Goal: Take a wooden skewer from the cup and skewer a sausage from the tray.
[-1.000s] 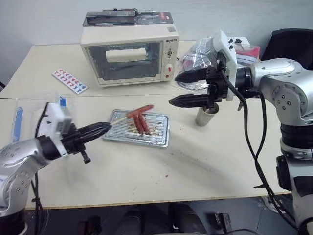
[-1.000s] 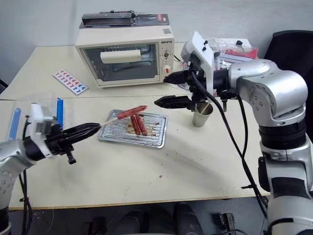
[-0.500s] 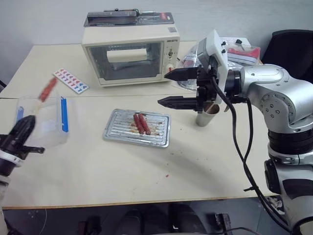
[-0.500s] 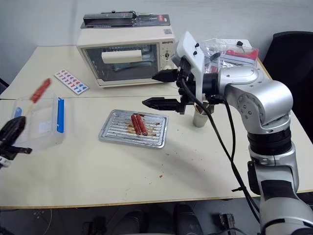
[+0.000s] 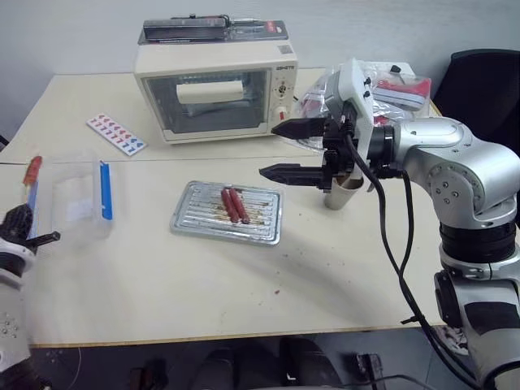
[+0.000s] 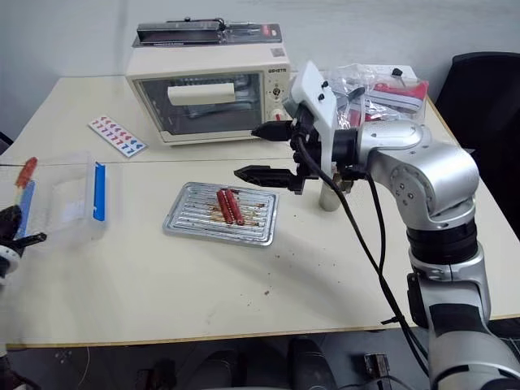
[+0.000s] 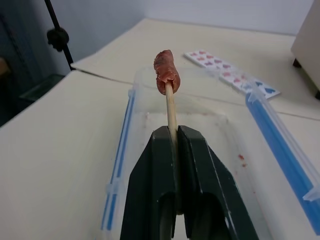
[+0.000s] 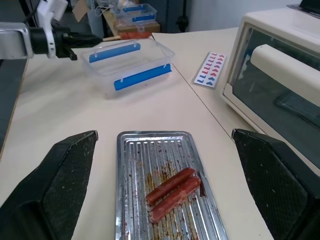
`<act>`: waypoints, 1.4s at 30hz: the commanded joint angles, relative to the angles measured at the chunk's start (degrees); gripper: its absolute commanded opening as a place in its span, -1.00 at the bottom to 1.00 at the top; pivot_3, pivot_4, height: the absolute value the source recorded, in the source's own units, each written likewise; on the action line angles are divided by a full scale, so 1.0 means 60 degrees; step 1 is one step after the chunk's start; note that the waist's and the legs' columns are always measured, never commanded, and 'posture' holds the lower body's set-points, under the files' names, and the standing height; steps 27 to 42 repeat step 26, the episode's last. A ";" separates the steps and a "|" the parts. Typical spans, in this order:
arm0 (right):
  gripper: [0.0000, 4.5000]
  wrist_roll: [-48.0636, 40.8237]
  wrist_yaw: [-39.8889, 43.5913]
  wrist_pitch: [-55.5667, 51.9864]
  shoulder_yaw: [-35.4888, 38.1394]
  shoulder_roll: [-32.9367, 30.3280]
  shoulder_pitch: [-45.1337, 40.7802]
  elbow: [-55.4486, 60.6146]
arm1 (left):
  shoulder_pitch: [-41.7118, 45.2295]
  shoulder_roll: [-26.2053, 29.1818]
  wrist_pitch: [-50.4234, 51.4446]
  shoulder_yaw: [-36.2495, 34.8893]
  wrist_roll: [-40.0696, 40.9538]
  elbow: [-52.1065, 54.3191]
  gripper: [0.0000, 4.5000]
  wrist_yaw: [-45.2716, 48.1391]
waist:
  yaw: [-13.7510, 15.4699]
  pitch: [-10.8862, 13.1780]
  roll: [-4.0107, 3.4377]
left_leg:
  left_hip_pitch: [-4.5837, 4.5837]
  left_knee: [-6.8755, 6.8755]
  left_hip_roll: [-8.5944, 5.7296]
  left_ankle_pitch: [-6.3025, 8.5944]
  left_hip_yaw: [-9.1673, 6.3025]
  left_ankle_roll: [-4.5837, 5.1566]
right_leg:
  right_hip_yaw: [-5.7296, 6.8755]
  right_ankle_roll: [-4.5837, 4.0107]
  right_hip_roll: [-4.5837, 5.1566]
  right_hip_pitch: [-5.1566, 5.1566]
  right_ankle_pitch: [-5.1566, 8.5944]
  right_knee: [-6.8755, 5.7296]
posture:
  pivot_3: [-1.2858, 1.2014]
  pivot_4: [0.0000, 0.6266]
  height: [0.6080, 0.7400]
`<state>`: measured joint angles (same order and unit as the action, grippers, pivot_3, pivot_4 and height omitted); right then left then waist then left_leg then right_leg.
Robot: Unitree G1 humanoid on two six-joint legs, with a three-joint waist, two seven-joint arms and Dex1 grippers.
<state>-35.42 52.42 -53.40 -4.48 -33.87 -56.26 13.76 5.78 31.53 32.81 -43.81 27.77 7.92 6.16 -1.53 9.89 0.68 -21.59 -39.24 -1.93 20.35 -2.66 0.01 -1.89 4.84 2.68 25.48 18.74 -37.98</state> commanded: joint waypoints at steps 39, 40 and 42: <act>1.00 -0.0122 0.0610 0.0227 0.0037 -0.0279 0.0014 -0.0237 | -0.4226 0.1288 0.1956 -0.3917 0.2339 0.2963 -0.07 0.3096 | -0.0005 0.0000 0.0001 | 0.0005 0.0013 0.0006 0.0003 0.0002 -0.0003 | -0.0007 -0.0002 0.0001 -0.0003 0.0001 0.0021 | 0.03 -0.52 1.00; 1.00 -0.0122 0.0610 0.0227 0.0037 -0.0279 0.0014 -0.0237 | -0.4226 0.1288 0.1956 -0.3917 0.2339 0.2963 -0.07 0.3096 | -0.0005 0.0000 0.0001 | 0.0005 0.0013 0.0006 0.0003 0.0002 -0.0003 | -0.0007 -0.0002 0.0001 -0.0003 0.0001 0.0021 | 0.03 -0.52 1.00; 1.00 -0.0122 0.0610 0.0227 0.0037 -0.0279 0.0014 -0.0237 | -0.4226 0.1288 0.1956 -0.3917 0.2339 0.2963 -0.07 0.3096 | -0.0005 0.0000 0.0001 | 0.0005 0.0013 0.0006 0.0003 0.0002 -0.0003 | -0.0007 -0.0002 0.0001 -0.0003 0.0001 0.0021 | 0.03 -0.52 1.00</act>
